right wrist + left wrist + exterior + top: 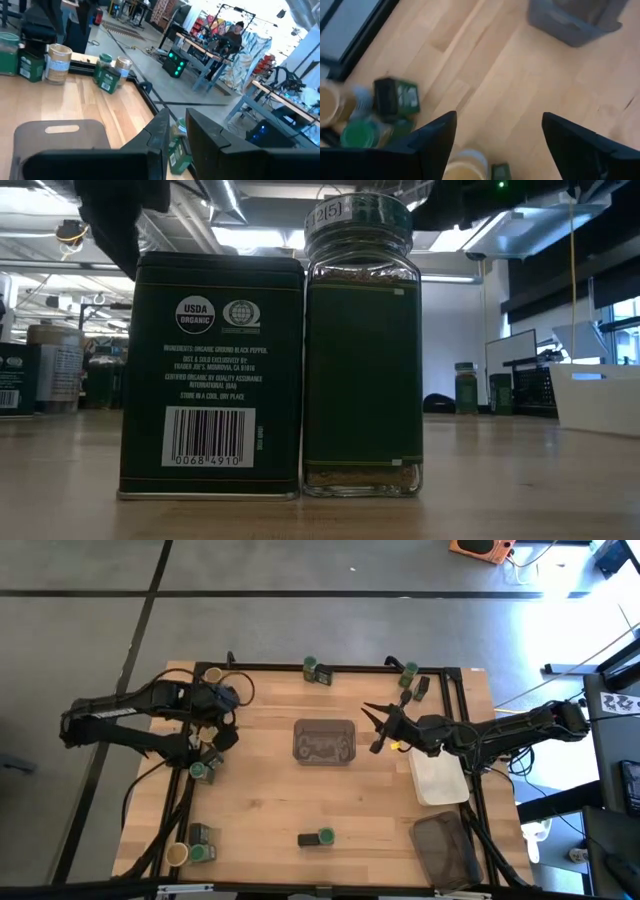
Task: Sort spices by type
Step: Put the center brown seasoning bottle into the top black bin
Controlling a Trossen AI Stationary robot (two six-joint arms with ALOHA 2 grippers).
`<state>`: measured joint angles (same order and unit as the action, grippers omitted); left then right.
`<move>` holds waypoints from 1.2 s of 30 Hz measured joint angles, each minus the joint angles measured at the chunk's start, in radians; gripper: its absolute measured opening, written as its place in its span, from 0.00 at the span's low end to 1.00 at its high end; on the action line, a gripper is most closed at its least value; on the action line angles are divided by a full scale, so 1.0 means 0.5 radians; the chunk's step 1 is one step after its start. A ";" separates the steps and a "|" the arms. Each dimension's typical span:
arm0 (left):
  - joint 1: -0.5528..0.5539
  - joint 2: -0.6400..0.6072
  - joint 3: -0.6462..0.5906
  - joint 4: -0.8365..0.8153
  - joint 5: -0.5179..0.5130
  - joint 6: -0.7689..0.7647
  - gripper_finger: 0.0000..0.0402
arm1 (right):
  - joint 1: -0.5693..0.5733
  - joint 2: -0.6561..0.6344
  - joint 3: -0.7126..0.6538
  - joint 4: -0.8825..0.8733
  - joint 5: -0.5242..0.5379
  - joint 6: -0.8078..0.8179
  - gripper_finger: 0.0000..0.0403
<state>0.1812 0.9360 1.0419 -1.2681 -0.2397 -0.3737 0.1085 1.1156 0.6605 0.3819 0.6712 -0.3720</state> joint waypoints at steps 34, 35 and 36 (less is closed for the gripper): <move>0.032 0.042 0.025 -0.308 -0.290 -0.252 0.98 | 0.005 0.000 0.000 -0.036 -0.018 0.016 0.16; 0.032 0.043 0.025 -0.289 -0.290 -0.260 0.98 | 0.005 0.000 0.000 -0.036 -0.019 0.016 0.16; 0.031 0.043 0.025 -0.281 -0.284 -0.281 0.98 | 0.005 0.000 0.000 -0.036 -0.018 0.016 0.16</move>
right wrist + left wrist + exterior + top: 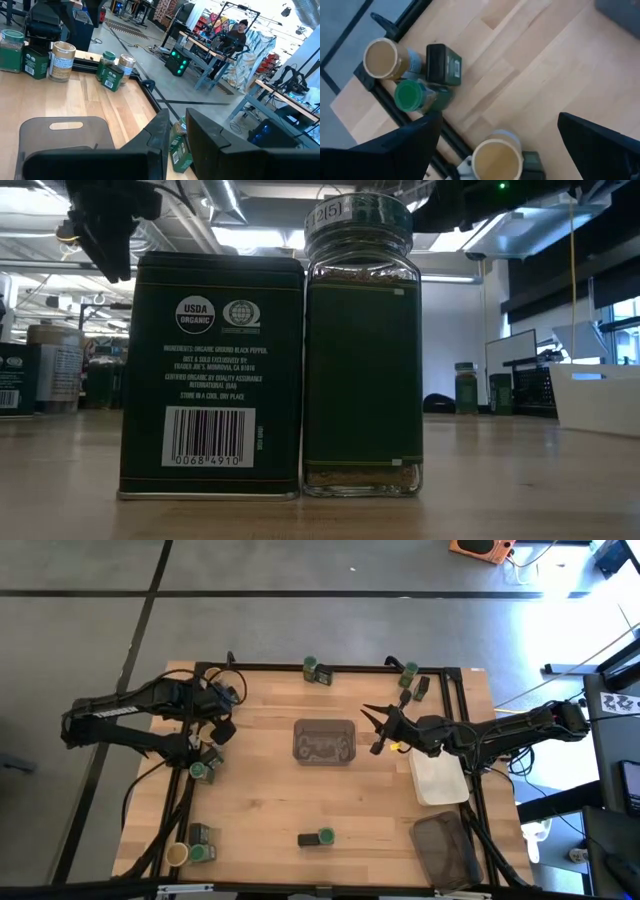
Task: Sort spices by type
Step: Put the center brown seasoning bottle into the top black bin
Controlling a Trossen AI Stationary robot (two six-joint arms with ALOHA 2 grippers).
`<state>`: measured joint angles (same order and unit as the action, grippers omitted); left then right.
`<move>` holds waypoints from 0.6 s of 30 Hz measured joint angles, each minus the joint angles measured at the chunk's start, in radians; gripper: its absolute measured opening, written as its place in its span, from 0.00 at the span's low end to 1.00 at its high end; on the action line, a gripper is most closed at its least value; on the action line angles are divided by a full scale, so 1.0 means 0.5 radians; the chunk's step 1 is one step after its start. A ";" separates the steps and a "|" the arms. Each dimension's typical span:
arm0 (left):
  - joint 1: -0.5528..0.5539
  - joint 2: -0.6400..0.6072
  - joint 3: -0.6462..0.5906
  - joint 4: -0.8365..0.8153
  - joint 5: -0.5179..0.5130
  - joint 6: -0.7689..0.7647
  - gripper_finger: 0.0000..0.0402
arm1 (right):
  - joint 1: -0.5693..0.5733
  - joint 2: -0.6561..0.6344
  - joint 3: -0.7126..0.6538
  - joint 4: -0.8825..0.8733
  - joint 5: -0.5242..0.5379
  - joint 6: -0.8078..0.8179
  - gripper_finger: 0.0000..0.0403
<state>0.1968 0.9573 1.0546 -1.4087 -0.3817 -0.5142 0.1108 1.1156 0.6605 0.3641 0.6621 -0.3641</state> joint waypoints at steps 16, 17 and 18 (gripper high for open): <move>-0.087 0.058 -0.001 -0.154 0.107 -0.204 0.98 | 0.000 0.000 0.000 -0.001 0.000 0.000 0.16; -0.097 0.083 -0.007 -0.178 0.112 -0.215 0.98 | 0.000 0.000 0.000 -0.001 0.000 0.000 0.16; -0.106 0.106 -0.025 -0.181 0.118 -0.223 0.98 | 0.000 0.000 0.000 -0.001 0.000 0.001 0.16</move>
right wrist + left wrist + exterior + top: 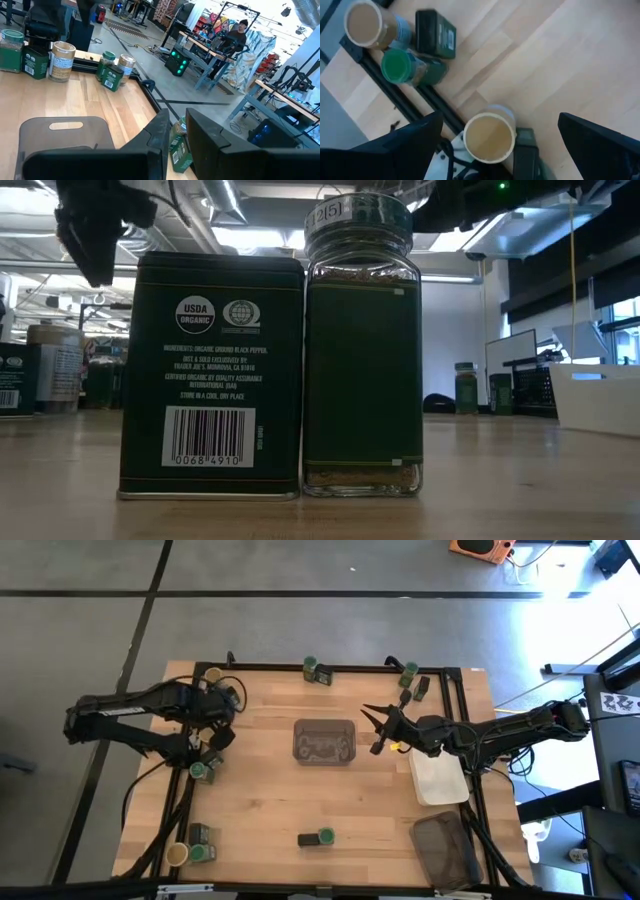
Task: Sort spices by type
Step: Put the center brown seasoning bottle into the top black bin
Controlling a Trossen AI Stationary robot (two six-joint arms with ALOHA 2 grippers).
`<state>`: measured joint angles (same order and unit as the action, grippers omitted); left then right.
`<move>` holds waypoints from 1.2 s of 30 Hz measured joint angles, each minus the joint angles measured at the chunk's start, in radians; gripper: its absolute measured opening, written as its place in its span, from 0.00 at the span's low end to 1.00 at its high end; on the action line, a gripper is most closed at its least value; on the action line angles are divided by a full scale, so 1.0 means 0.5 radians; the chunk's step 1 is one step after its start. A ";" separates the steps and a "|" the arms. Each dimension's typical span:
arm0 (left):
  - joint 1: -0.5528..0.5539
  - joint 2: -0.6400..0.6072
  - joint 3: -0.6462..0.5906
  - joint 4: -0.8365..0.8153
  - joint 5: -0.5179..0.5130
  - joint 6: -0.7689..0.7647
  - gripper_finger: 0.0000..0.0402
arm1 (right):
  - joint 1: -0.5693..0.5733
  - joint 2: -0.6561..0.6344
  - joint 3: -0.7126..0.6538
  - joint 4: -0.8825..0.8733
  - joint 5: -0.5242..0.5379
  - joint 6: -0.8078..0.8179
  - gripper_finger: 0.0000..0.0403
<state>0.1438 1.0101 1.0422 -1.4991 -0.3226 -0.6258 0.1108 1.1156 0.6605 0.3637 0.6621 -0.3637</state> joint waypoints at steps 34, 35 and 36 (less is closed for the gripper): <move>0.072 0.315 -0.634 0.221 0.188 0.097 0.97 | 0.000 -0.001 -0.001 0.002 -0.105 0.000 0.16; 0.074 0.319 -0.634 0.235 0.194 0.116 0.96 | 0.000 -0.001 -0.001 0.003 -0.105 0.000 0.16; 0.077 0.321 -0.634 0.247 0.195 0.136 0.94 | 0.000 -0.001 -0.001 0.002 -0.105 0.000 0.16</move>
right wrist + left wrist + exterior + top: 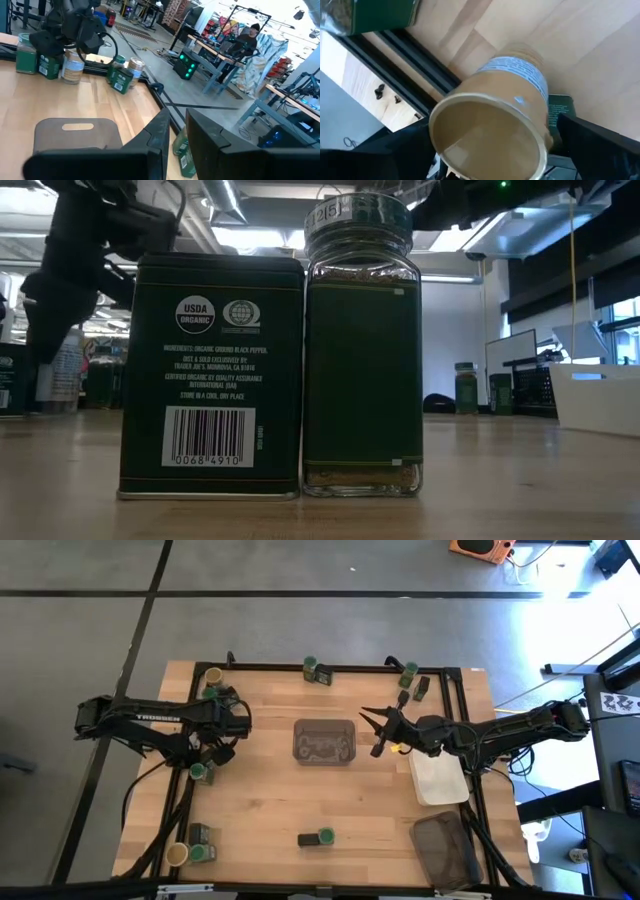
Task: Sort spices by type
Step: Put the center brown seasoning bottle into the top black bin
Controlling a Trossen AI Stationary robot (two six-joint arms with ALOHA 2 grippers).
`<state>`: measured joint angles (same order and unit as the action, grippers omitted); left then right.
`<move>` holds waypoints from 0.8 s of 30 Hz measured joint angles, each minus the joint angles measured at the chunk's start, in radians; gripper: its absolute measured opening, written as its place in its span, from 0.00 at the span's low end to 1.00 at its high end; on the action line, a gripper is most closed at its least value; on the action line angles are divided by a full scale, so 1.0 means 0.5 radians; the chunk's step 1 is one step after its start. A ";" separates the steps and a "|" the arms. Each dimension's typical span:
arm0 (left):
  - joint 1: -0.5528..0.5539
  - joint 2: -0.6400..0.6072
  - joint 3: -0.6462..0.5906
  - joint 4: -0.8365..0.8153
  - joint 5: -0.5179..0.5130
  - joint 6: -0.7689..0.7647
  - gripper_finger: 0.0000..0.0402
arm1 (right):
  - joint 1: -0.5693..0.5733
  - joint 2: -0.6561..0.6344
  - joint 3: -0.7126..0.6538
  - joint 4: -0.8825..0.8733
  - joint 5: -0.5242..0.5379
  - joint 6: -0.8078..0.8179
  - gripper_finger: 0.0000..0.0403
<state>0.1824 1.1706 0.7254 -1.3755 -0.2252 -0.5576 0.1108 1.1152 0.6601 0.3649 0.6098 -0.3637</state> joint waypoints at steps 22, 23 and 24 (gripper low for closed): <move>0.002 0.000 0.165 0.050 0.007 0.187 0.69 | 0.000 0.000 0.000 -0.001 0.000 -0.001 0.16; 0.002 -0.001 0.188 0.048 0.007 0.193 0.69 | 0.000 0.000 0.000 -0.001 0.000 -0.001 0.16; 0.002 -0.001 0.214 0.048 0.007 0.200 0.69 | 0.000 0.000 0.000 -0.001 0.001 -0.001 0.16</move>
<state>0.1833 1.1702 0.8326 -1.3514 -0.2218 -0.4576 0.1108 1.1152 0.6601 0.3645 0.6102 -0.3641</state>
